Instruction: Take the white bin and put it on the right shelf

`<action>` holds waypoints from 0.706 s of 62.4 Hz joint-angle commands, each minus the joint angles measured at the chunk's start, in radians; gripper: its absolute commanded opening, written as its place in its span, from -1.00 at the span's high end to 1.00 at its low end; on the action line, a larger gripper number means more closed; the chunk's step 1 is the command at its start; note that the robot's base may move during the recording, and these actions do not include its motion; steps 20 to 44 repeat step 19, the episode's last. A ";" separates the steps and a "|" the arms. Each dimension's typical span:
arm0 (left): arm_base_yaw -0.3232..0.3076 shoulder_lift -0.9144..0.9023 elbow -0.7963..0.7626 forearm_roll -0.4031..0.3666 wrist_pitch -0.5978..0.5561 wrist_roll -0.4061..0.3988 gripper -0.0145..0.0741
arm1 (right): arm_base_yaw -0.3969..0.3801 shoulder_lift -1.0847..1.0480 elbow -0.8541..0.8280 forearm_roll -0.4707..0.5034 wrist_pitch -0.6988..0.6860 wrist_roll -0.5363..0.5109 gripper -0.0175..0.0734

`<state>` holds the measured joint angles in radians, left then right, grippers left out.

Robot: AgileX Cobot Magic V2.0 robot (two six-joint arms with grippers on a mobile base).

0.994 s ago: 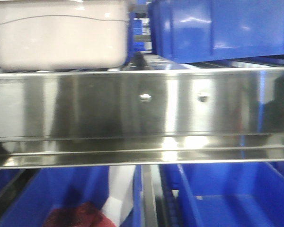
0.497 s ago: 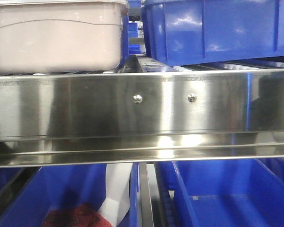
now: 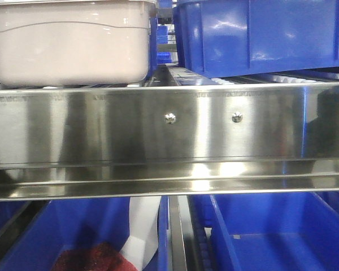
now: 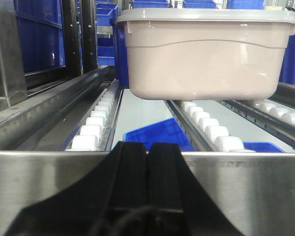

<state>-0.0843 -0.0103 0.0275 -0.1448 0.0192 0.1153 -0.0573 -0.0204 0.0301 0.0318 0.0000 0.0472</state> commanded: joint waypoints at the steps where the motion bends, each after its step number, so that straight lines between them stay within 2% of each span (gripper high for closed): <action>1: -0.008 -0.014 0.017 0.002 -0.090 -0.006 0.94 | -0.003 -0.008 -0.001 -0.007 -0.090 0.000 0.46; 44: -0.008 -0.014 0.017 0.002 -0.090 -0.006 0.94 | -0.003 -0.008 -0.001 -0.007 -0.090 0.000 0.46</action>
